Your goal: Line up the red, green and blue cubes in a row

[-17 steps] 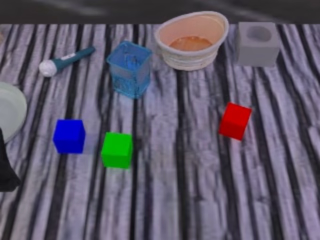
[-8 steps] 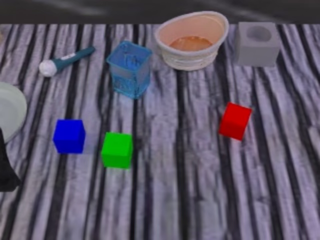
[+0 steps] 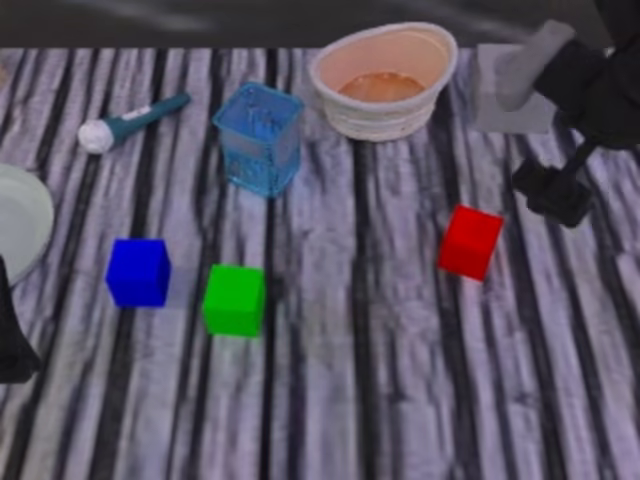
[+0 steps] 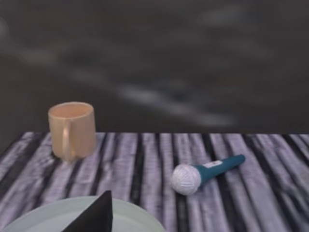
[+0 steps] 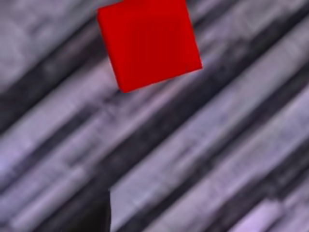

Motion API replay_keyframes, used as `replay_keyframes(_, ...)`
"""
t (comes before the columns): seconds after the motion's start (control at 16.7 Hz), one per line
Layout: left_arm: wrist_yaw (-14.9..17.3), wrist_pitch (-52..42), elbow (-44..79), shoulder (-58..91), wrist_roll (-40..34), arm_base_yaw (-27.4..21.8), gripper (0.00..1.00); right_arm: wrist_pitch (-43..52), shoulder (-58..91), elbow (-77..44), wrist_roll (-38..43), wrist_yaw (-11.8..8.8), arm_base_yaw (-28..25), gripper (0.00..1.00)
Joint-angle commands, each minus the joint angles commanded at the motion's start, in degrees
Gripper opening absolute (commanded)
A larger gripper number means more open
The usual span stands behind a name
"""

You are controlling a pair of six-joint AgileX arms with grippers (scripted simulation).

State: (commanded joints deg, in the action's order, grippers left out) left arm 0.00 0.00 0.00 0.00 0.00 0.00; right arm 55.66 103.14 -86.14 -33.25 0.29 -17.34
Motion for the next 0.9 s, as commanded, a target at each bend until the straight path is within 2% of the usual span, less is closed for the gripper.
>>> replay_keyframes(0.42,0.00,0.00,0.00,0.00,0.00,0.00,1.00,13.77,25.60,-24.00,-8.79,-0.03,-4.64,1.00)
replay_keyframes(0.9,0.00,0.00,0.00,0.00,0.00,0.00,1.00,15.51,29.16,-27.41,-10.03,-0.04,-5.03,1.00)
